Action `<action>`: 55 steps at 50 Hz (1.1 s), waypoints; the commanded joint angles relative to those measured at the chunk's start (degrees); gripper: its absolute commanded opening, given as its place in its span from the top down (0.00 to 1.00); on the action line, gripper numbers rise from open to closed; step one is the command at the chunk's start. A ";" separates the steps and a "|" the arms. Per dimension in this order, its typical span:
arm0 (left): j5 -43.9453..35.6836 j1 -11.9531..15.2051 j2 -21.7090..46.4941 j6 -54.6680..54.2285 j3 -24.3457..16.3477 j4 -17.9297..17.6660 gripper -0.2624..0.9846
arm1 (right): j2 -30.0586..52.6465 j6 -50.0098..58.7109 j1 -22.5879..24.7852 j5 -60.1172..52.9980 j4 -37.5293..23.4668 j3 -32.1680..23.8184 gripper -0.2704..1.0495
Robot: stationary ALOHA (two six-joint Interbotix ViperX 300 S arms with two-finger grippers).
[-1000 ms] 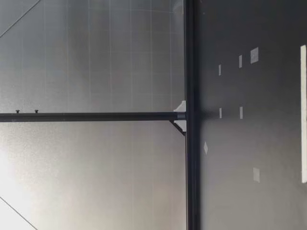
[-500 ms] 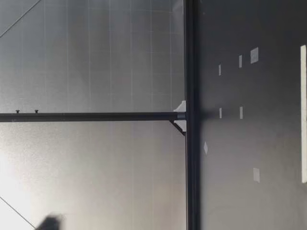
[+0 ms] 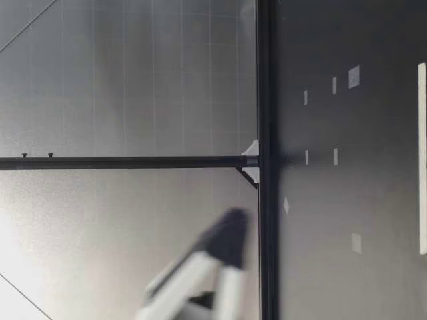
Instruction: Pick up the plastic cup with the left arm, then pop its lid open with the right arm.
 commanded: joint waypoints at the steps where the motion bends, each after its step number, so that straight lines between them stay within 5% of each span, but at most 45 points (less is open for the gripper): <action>1: -2.11 -0.53 1.58 -0.44 -1.41 0.00 0.69 | 1.67 0.53 1.14 -2.29 0.26 -0.53 0.86; 14: -4.04 -1.41 7.29 -3.25 -2.55 0.00 0.43 | 12.04 4.04 3.08 -8.09 0.26 -0.53 0.86; 36: -5.36 -2.02 16.35 -4.75 -5.80 0.00 0.41 | 28.30 5.89 4.48 -16.79 0.18 -5.27 0.86; 55: -4.57 -3.43 21.62 -4.83 -9.67 0.00 0.41 | 31.73 8.70 5.27 -17.93 0.09 -6.68 0.86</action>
